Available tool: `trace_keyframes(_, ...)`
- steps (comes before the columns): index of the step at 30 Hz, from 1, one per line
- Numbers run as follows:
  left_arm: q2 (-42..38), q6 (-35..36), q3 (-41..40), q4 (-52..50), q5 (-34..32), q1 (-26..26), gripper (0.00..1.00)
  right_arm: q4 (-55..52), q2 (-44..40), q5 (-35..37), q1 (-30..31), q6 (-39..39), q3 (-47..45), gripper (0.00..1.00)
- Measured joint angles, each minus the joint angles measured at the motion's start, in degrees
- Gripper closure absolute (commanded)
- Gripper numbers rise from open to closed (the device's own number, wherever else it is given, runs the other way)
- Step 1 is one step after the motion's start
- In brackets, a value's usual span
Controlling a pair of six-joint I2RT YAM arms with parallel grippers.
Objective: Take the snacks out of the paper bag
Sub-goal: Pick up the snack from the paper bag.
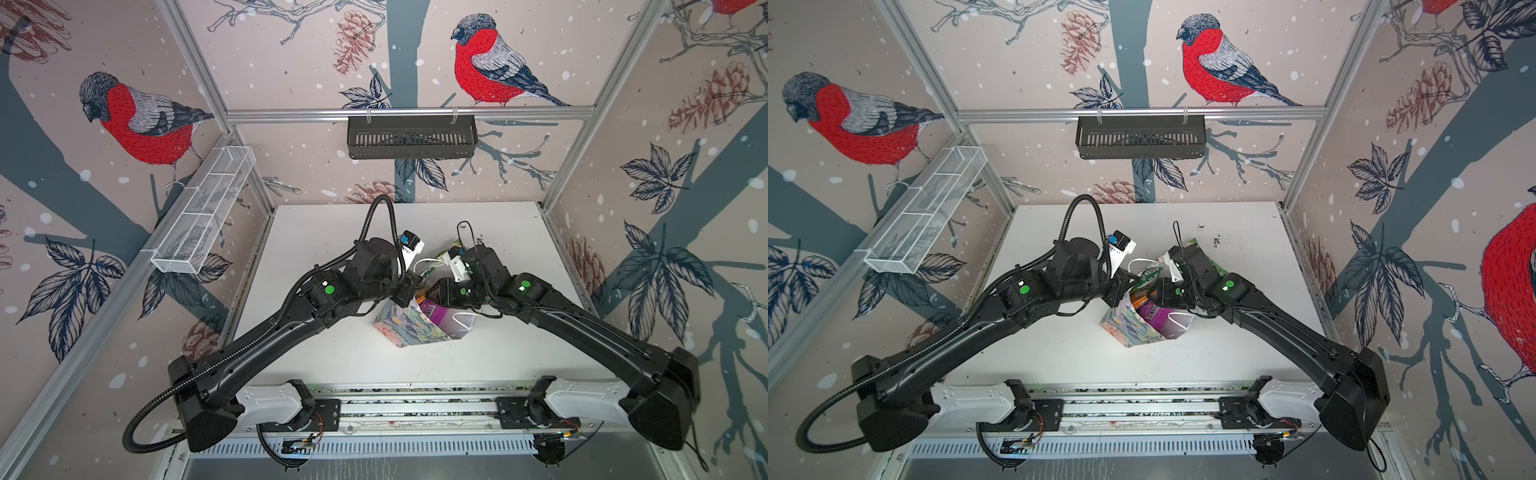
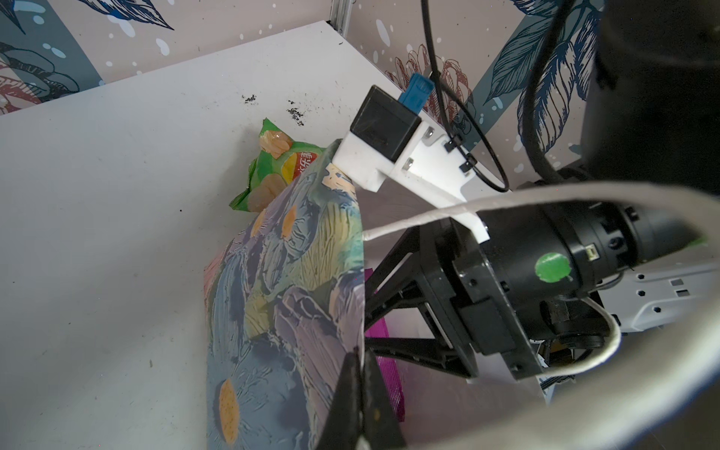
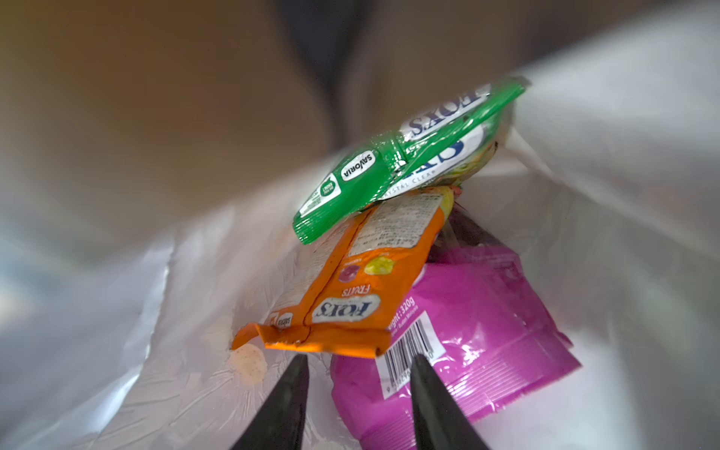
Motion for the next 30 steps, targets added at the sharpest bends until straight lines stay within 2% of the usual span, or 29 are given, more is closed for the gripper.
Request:
trace_keyframes(15,-0.6,-0.5,-0.6,0.0,0.4,0.0,1.0,1.5,4.9,4.5,3.0,1.1,3.1,0.61)
trace_keyframes(21,-1.3,-0.4,-0.9,-0.7,0.3,0.0,1.0,1.5,5.5,5.2,3.6,1.4,3.4,0.78)
trace_keyframes(25,-1.8,-0.1,-1.2,-1.0,-0.4,0.0,1.0,0.9,5.5,5.7,3.8,1.4,3.5,0.95)
trace_keyframes(30,-1.9,0.0,-1.7,-0.6,-1.7,0.0,1.0,-1.2,5.5,6.1,4.2,1.5,4.3,0.99)
